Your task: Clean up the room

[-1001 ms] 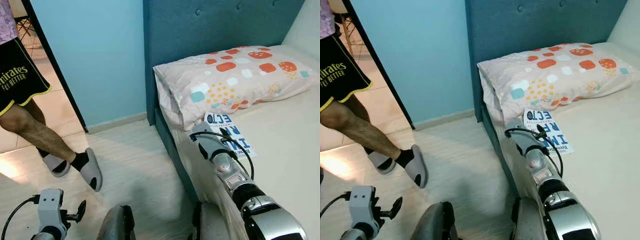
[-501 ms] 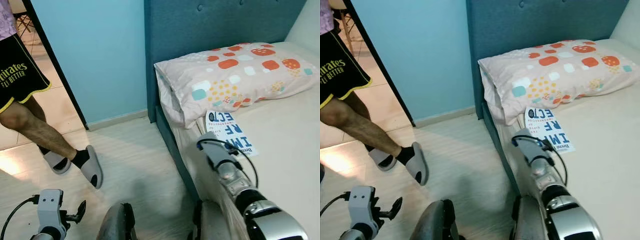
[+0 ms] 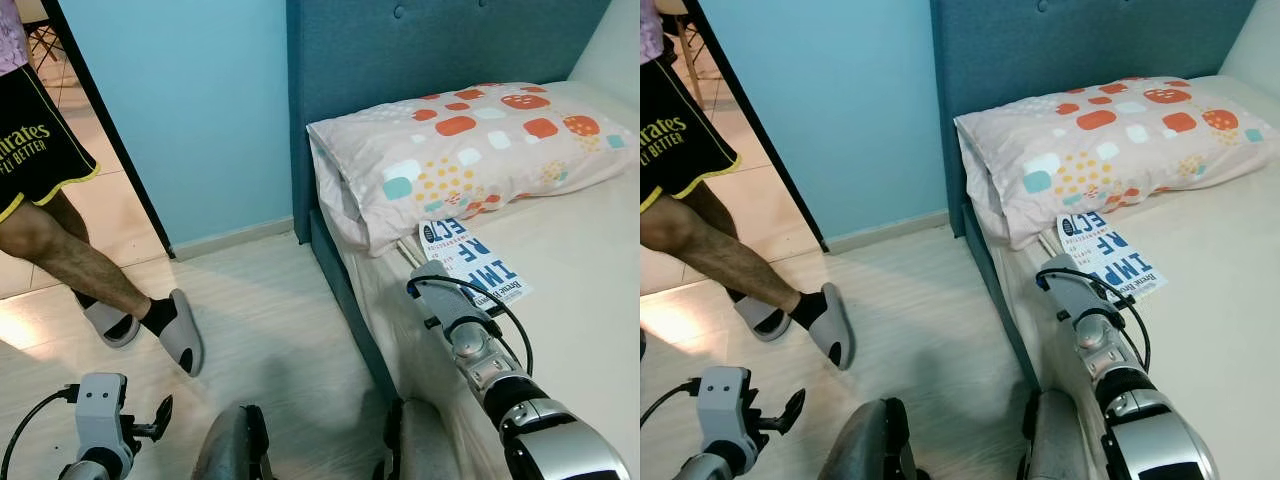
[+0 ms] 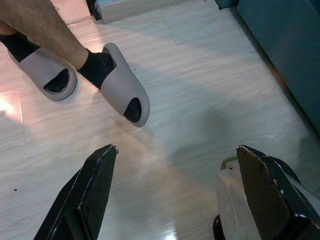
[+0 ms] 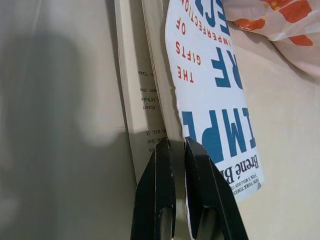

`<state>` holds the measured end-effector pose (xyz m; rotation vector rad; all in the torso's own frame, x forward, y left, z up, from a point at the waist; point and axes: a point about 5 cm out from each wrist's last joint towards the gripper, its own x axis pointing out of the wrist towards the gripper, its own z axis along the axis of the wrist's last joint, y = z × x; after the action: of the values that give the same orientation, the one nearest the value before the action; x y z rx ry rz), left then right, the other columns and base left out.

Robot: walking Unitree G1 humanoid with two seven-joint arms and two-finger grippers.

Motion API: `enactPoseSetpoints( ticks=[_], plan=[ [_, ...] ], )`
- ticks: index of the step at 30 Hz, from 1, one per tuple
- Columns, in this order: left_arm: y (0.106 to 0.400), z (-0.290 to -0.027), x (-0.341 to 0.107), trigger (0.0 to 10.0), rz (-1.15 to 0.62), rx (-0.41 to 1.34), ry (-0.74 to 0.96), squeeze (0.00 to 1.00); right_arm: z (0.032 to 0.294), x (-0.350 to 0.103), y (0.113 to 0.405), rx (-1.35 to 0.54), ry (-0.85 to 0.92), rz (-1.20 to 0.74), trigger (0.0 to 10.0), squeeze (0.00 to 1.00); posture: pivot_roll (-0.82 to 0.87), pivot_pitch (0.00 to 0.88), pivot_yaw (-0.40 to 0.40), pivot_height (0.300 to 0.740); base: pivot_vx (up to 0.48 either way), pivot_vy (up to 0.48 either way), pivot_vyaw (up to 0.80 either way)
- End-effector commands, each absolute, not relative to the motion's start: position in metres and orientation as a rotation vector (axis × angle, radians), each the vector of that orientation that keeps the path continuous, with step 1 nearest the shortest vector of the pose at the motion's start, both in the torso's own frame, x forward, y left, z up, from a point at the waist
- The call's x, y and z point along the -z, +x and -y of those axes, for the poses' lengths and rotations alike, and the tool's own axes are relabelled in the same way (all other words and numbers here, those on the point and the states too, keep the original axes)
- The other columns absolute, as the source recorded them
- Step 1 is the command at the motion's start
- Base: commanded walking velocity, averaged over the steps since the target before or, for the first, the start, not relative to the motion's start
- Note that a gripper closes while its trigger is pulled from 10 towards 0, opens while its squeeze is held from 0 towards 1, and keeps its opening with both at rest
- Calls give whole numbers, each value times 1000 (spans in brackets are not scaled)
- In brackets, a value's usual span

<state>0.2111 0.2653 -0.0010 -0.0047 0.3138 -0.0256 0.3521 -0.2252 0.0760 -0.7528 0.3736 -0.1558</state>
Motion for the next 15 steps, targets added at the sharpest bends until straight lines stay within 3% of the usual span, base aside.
enactPoseSetpoints(
  ticks=[1,2,5,6,7,15],
  plan=[
    [204,-265,8,10000,-350,18,-18,0,227,-61,343,135,-723,-446,3020,0,155,255,-15,565,0,0,0],
    [205,-264,8,10000,-353,18,-20,0,226,-59,342,127,-713,-461,10000,0,153,246,-19,565,0,0,0],
    [205,-264,9,10000,-355,18,-21,0,226,-58,341,130,-717,-463,10000,0,152,240,-22,565,0,0,0],
    [206,-263,9,10000,-357,17,-23,0,226,-58,341,134,-717,-463,10000,137,151,237,-23,565,0,0,0],
    [206,-262,10,10000,-359,16,-25,0,227,-58,341,145,-701,-467,10000,1000,147,225,-28,565,0,0,0],
    [211,-257,15,10000,-374,9,-39,0,232,-61,341,199,-582,-477,10000,1000,134,169,-48,565,0,0,0]
  ],
)
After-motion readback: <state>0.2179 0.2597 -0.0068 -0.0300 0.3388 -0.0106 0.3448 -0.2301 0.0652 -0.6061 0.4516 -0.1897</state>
